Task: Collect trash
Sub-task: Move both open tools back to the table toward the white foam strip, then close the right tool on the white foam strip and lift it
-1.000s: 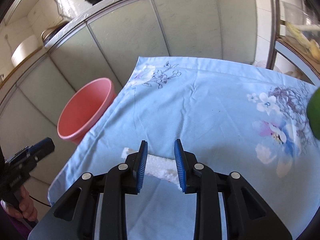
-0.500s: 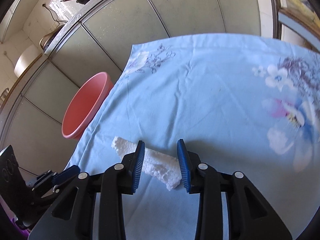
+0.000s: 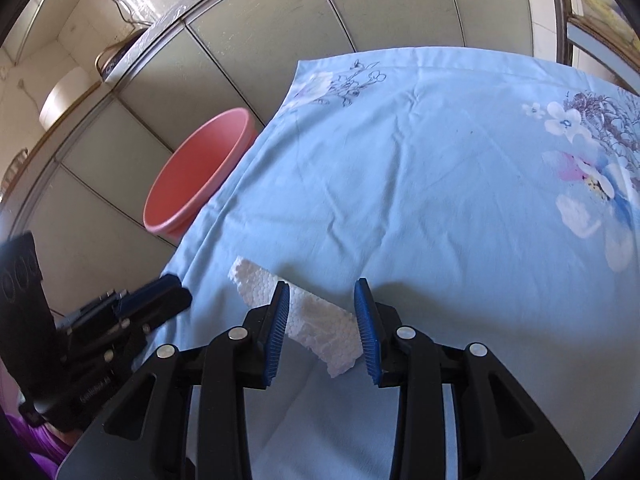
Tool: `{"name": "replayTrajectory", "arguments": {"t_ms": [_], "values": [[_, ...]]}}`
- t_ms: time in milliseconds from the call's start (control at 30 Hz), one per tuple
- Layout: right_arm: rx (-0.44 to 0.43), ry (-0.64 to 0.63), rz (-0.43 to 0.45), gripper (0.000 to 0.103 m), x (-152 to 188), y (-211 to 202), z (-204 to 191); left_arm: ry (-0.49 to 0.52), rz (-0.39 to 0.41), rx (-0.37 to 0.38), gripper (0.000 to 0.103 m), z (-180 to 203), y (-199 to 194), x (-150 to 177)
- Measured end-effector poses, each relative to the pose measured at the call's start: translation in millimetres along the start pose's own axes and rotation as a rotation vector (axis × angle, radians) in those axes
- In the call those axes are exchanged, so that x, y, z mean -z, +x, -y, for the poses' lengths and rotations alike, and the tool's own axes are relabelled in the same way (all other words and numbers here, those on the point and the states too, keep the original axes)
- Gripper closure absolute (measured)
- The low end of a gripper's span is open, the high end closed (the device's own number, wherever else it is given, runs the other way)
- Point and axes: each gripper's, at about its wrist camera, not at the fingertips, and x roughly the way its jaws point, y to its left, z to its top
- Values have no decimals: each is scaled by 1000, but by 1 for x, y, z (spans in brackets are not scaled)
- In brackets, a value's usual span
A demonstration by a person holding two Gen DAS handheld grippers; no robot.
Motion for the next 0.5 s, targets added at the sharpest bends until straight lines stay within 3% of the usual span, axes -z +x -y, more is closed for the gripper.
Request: {"name": "replayTrajectory", "arguments": {"t_ms": [300, 400, 500], "values": [[13, -91, -8, 68, 14, -11, -23, -28, 10, 6, 78, -9, -4, 1], [59, -168, 9, 54, 15, -13, -35, -29, 13, 7, 78, -8, -5, 1], [120, -258, -3, 54, 16, -7, -46, -29, 15, 0, 78, -9, -6, 1]]}}
